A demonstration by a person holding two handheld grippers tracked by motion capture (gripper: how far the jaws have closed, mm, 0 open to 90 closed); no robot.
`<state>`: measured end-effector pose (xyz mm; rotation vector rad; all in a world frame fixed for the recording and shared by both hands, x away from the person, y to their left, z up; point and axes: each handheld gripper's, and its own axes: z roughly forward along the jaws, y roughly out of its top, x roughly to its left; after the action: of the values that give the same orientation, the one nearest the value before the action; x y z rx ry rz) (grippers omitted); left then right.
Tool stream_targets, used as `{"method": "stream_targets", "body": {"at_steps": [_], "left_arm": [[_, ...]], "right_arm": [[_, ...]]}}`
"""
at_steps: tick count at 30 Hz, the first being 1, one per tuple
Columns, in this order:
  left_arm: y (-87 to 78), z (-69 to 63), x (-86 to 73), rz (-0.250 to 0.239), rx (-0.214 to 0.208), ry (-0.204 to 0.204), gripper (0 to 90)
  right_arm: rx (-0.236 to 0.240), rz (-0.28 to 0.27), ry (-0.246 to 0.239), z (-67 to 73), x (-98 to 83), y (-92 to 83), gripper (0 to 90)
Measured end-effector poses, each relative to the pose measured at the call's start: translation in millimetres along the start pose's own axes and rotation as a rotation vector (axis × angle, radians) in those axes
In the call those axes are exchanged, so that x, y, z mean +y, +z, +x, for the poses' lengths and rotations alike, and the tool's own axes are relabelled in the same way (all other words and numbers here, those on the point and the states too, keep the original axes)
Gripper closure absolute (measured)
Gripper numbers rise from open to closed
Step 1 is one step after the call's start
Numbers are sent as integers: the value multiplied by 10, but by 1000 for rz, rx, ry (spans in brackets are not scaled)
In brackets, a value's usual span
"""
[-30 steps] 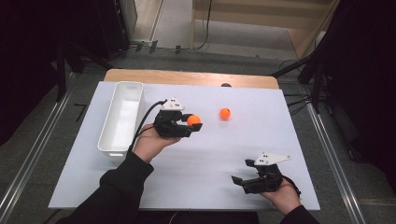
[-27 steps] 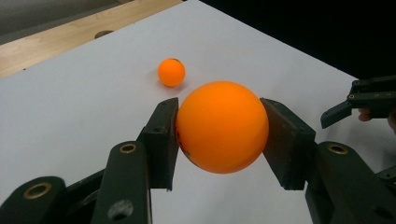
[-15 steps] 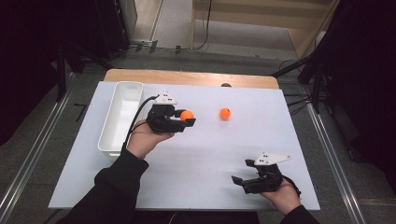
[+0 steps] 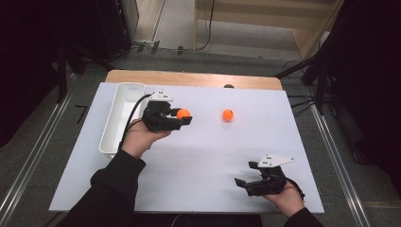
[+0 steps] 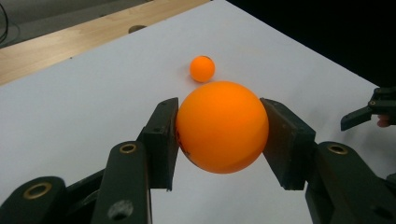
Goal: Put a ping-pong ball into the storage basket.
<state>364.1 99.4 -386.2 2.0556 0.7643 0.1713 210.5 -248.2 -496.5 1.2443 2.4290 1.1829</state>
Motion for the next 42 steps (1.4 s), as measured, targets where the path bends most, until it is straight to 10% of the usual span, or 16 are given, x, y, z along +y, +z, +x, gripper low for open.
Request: {"method": "stream_targets", "body": {"at_steps": [42], "left_arm": [[-439, 503, -46, -44, 183, -87, 504]], "right_arm": [[1, 0, 1, 2, 0, -12, 123]]}}
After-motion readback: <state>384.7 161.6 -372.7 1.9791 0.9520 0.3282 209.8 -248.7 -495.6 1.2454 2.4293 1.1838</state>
